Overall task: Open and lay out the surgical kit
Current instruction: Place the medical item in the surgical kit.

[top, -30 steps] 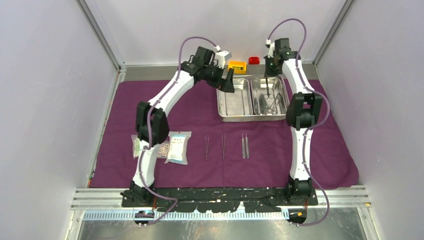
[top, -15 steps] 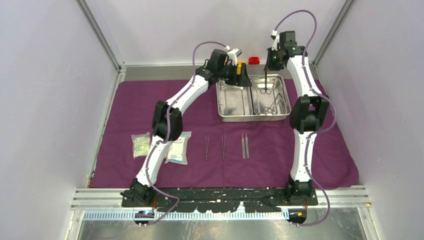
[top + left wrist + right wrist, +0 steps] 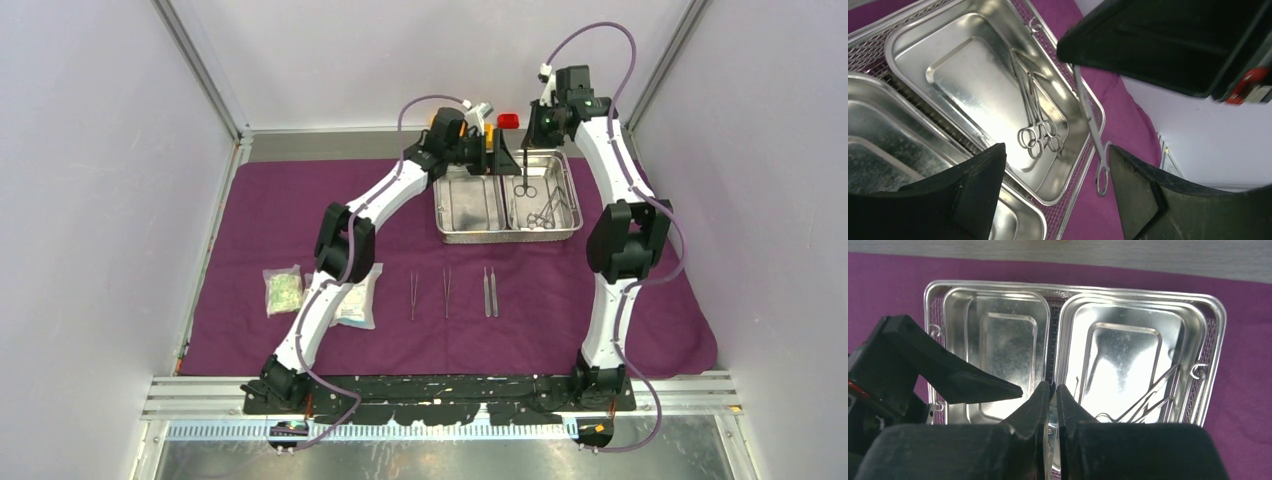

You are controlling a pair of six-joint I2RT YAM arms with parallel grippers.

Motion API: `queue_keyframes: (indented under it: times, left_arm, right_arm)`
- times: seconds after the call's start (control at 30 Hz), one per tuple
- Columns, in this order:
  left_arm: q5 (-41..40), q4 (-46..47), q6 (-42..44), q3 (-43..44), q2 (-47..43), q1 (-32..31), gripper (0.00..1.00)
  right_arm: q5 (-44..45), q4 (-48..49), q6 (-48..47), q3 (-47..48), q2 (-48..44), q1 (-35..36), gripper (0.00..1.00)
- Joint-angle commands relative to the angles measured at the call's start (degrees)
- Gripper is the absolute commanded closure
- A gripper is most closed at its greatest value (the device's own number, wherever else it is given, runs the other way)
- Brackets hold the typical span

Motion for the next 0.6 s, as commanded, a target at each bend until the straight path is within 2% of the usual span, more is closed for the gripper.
queue_keyframes:
  times: [0.0, 0.33, 0.57]
  left_arm:
    - [2.5, 5.7, -0.9, -1.4, -4.5, 0.1, 0.24]
    - [2.3, -4.4, 12.4, -17.4, -19.5, 0.7, 0.24]
    - [-1.8, -12.9, 23.3, -29.2, -31.6, 0.7, 0.22]
  right_arm:
    - [-0.3, 2.5, 0.2, -3.6, -6.2, 0.4, 1.0]
    - [1.1, 3.2, -1.1, -19.2, -18.0, 0.4, 1.0]
    - [1.5, 3.9, -0.5, -36.3, -30.7, 0.4, 1.0]
